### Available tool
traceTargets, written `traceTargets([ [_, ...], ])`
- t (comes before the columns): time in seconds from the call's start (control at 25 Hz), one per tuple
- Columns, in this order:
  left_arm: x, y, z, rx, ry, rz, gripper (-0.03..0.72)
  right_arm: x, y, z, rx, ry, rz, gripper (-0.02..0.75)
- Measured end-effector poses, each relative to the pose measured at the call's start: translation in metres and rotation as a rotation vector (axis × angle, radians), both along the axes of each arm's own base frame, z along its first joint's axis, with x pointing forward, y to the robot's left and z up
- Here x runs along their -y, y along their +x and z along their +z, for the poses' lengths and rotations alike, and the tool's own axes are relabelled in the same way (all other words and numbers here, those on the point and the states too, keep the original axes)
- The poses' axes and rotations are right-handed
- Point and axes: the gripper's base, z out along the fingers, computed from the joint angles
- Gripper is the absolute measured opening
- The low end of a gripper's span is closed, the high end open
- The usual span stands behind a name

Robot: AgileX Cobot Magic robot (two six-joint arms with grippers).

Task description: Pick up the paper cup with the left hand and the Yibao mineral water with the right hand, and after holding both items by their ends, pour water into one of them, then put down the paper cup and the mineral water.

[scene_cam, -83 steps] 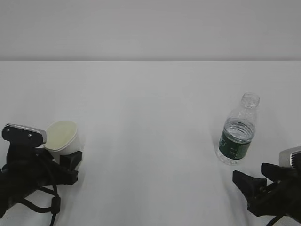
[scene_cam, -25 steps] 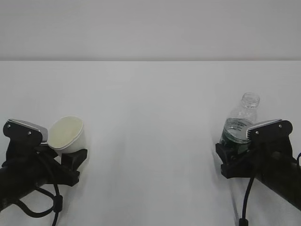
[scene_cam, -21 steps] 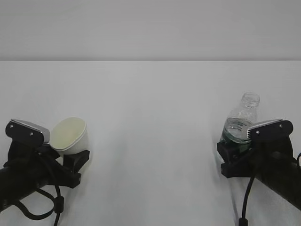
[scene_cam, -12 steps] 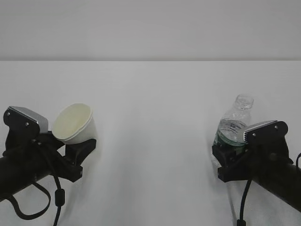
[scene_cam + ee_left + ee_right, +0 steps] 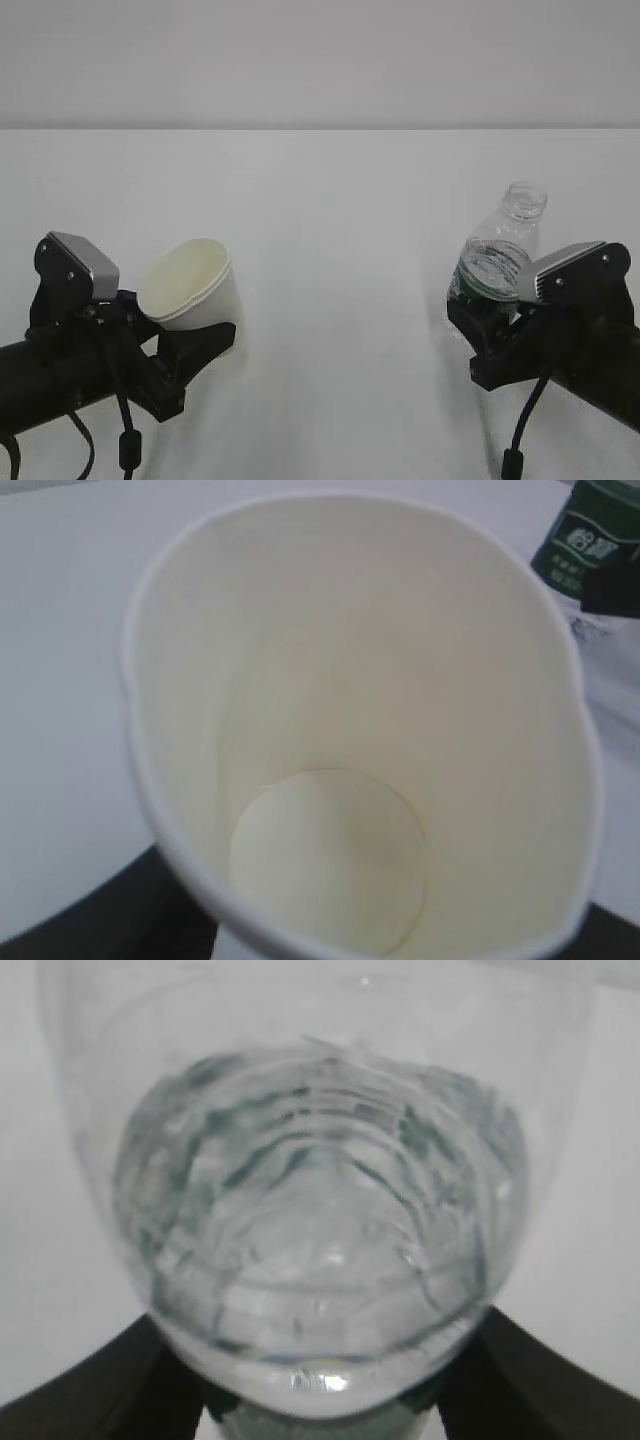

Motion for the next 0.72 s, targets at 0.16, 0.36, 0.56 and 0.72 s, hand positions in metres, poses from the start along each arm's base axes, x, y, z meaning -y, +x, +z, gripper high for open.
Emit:
traceTargets([
  [0.16, 0.003, -0.005, -0.002, -0.035, -0.004, -0.057, 0.421, -0.003, -0.003, 0.015, 0.035, -0.02, 0.048, 0.471],
  [0.36, 0.009, 0.0, 0.004, -0.046, -0.008, -0.092, 0.421, -0.002, -0.007, 0.03, 0.034, -0.064, 0.07, 0.47],
  [0.56, 0.016, 0.014, 0.025, -0.036, 0.065, -0.13, 0.421, -0.003, -0.004, 0.046, 0.037, -0.112, 0.098, 0.468],
  [0.72, 0.02, 0.024, 0.041, -0.012, 0.103, -0.148, 0.421, -0.006, 0.003, 0.058, 0.035, -0.173, 0.133, 0.467],
])
